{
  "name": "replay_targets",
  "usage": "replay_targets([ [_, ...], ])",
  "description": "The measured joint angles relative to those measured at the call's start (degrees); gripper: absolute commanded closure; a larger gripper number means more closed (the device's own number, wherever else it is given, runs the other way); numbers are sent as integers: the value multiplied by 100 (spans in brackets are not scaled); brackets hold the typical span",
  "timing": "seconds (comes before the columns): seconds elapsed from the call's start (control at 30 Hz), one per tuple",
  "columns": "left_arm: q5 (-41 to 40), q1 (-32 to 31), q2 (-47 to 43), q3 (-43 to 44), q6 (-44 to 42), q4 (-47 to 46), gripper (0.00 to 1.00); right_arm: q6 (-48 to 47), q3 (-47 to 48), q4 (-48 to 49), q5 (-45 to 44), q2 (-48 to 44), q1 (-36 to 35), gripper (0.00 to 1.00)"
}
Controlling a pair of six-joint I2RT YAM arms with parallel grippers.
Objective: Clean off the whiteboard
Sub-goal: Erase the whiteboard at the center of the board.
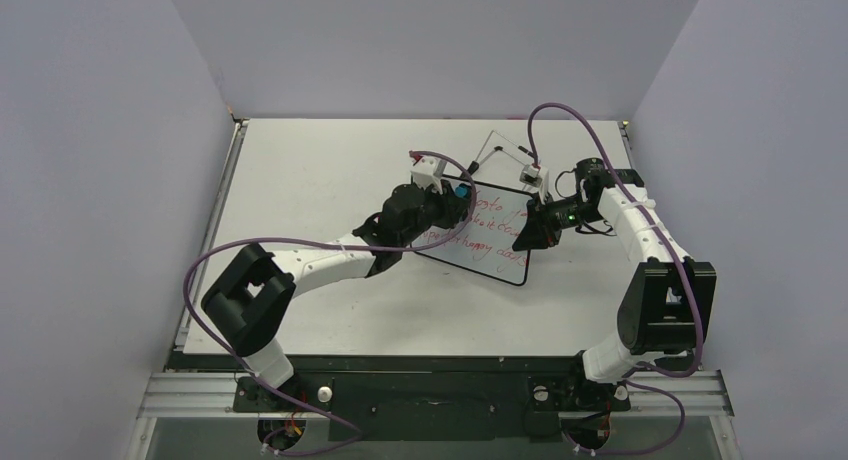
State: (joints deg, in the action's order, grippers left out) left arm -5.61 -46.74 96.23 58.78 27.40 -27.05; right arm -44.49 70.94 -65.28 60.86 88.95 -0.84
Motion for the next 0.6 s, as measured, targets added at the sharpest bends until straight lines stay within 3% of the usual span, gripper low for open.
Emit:
replay_targets([
  [0.3, -160, 125, 0, 22, 31, 192, 100, 57, 0, 7, 7, 2, 0, 100],
  [0.6, -811, 1119, 160, 68, 26, 787, 100, 59, 0, -37, 94, 2, 0, 100],
])
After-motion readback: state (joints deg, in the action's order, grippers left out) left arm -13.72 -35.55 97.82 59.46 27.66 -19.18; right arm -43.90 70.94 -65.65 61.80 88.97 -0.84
